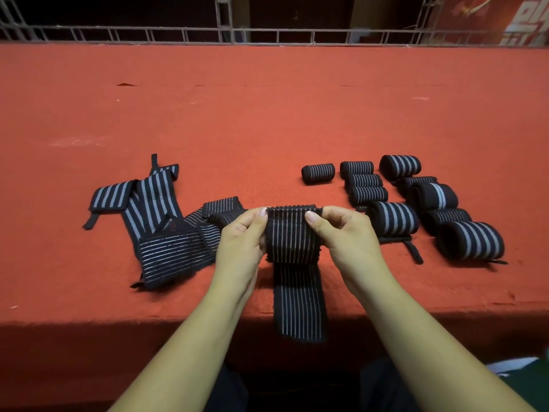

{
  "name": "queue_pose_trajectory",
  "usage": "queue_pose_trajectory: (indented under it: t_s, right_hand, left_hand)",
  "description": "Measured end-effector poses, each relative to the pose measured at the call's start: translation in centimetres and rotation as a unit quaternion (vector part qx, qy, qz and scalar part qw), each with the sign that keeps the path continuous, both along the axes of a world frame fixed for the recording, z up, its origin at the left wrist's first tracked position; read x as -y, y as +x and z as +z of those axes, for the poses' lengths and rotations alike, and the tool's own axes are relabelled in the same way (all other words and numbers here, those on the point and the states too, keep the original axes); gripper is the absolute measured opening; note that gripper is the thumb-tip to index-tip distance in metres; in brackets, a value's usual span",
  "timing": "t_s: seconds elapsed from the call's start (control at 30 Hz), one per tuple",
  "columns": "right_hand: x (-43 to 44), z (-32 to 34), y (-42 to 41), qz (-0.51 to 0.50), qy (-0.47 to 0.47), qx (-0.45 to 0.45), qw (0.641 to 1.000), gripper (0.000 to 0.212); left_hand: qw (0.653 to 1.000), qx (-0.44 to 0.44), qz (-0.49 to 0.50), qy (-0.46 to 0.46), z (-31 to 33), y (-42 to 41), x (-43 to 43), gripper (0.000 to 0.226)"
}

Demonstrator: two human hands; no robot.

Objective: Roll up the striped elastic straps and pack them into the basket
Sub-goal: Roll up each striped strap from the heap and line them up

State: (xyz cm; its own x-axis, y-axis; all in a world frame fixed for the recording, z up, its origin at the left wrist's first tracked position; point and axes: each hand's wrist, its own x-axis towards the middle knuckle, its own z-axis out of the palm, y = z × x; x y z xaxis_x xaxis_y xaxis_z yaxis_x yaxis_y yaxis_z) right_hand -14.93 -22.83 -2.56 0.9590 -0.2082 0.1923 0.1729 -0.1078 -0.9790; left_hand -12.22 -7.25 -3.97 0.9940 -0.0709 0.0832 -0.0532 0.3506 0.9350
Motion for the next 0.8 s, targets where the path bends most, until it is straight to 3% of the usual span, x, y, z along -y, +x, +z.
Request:
queue_pose_trajectory:
  t_s: [0.13,0.23,0.37,0.47,0.6,0.8]
  right_hand:
    - [-0.1,-0.1,0.0,-0.020,-0.017,0.010,1.000,0.035]
    - [-0.1,0.1,-0.2,-0.023,-0.040,0.014,0.999,0.036]
    - [0.0,0.3,-0.2,-0.010,-0.010,0.014,1.000,0.015]
    - [-0.1,0.8,-0.4,0.041,0.005,0.021,0.999,0.023]
    - [0.0,1.4,-0.8,0.048,-0.016,0.045,0.998,0.009]
    - [0.1,1.5,-0.9,0.049,0.022,0.054,0.997,0.010]
  left_hand:
    - [1.000,0.013,-0.004,-0.017,0.3,-0.7,0.4,0.024]
    - [0.999,0.033,-0.001,0.030,0.6,-0.7,0.2,0.025]
    - [0.991,0.085,0.018,0.100,0.8,-0.5,-0.3,0.018]
    - [0.986,0.117,0.018,0.121,0.9,-0.3,-0.7,0.020]
    - [0.972,0.163,0.021,0.167,1.0,-0.3,-0.9,0.022]
    - [0.984,0.148,-0.008,0.102,1.4,-0.6,-0.7,0.010]
